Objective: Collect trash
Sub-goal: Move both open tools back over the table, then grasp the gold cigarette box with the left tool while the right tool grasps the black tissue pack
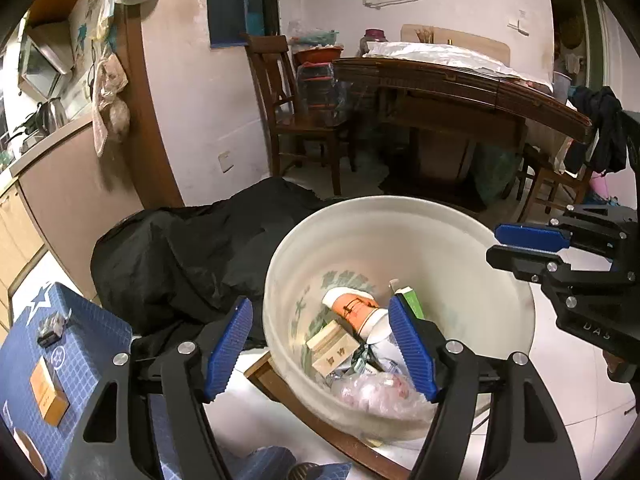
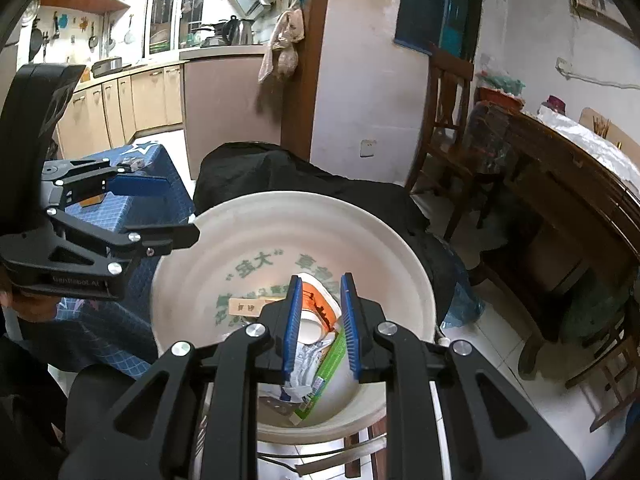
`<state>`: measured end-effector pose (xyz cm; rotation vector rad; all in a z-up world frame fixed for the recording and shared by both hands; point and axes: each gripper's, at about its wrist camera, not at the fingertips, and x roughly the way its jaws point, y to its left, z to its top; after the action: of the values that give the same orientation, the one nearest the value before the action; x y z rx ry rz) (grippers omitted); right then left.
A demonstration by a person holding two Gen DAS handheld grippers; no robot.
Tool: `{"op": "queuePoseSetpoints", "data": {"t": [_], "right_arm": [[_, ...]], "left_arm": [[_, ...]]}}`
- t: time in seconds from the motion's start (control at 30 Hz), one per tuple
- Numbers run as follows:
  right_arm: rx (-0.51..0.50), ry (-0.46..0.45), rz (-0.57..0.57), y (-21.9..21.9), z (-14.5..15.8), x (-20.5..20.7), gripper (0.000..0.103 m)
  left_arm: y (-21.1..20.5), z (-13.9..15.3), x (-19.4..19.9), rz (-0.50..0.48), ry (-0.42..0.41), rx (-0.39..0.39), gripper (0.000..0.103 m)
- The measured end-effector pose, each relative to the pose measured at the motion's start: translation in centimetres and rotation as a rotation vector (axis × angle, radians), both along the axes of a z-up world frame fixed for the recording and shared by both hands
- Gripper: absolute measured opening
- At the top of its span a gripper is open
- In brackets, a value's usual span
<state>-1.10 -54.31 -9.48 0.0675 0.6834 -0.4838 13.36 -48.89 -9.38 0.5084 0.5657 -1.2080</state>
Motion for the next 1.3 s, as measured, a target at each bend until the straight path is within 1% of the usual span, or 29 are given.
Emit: {"op": "queuePoseSetpoints", "data": {"t": [0.17, 0.23, 0.33, 0.37, 0.43, 0.5, 0.57, 0.6, 0.63, 0.7, 0.77, 0.83, 0.93, 1.0, 1.03, 1.1, 1.2, 1.3], "right_arm": [[0.009, -0.040, 0.048, 1.4, 1.1, 0.4, 0.018], [0.011, -0.059, 0.077, 2.2, 1.7, 0.9, 0.018], [0.002, -0.077, 0.118, 3.5, 2.6, 2.1, 0.018], [0.002, -0.084, 0.132, 4.0, 2.9, 2.5, 0.019], [0.007, -0.102, 0.154, 4.7, 3.2, 3.3, 0.026], [0.022, -0.123, 0.181, 5.6, 3.4, 4.3, 0.028], [0.039, -0.137, 0.206, 6.6, 3.3, 5.2, 0.028], [0.058, -0.148, 0.228, 7.3, 3.1, 5.8, 0.028], [0.075, -0.155, 0.244, 7.9, 2.8, 6.1, 0.030], [0.111, -0.164, 0.272, 9.2, 2.0, 7.0, 0.040], [0.164, -0.157, 0.309, 10.8, 0.3, 8.1, 0.045], [0.224, -0.131, 0.339, 12.1, -1.4, 9.0, 0.048], [0.303, -0.098, 0.347, 13.3, -3.8, 10.4, 0.052], [0.340, -0.087, 0.338, 13.7, -4.8, 11.1, 0.059], [0.357, -0.081, 0.337, 13.9, -5.3, 11.6, 0.061], [0.374, -0.077, 0.341, 14.0, -5.7, 11.9, 0.062], [0.389, -0.077, 0.338, 13.8, -5.9, 12.5, 0.065], [0.386, -0.096, 0.329, 13.3, -5.3, 13.9, 0.066]], "left_arm": [[2.4, -0.4, 0.8, 0.037, 0.003, -0.007, 0.073], [3.9, -0.5, 1.4, 0.070, 0.001, -0.011, 0.073], [6.5, -1.0, 2.8, 0.147, -0.010, -0.011, 0.073], [7.6, -1.1, 3.4, 0.181, -0.014, -0.011, 0.073], [9.8, -1.4, 4.7, 0.252, -0.023, -0.010, 0.073], [12.0, -1.6, 6.0, 0.325, -0.025, -0.011, 0.073], [15.1, -1.9, 7.8, 0.431, -0.017, -0.023, 0.074], [16.0, -2.0, 8.4, 0.464, -0.010, -0.024, 0.074], [17.5, -2.3, 9.5, 0.527, -0.002, -0.024, 0.074], [19.5, -2.5, 11.1, 0.613, 0.008, -0.025, 0.074], [21.3, -2.9, 12.9, 0.708, 0.020, -0.029, 0.075], [22.5, -3.1, 14.5, 0.769, 0.044, -0.038, 0.075], [23.1, -3.8, 17.0, 0.845, 0.089, -0.050, 0.076], [22.7, -4.2, 18.9, 0.894, 0.103, -0.048, 0.076], [22.5, -4.4, 19.4, 0.903, 0.104, -0.049, 0.076], [21.5, -4.9, 21.0, 0.915, 0.114, -0.036, 0.076], [20.3, -5.3, 23.1, 0.925, 0.133, -0.040, 0.076], [18.6, -6.0, 25.5, 0.963, 0.114, -0.006, 0.076]]}}
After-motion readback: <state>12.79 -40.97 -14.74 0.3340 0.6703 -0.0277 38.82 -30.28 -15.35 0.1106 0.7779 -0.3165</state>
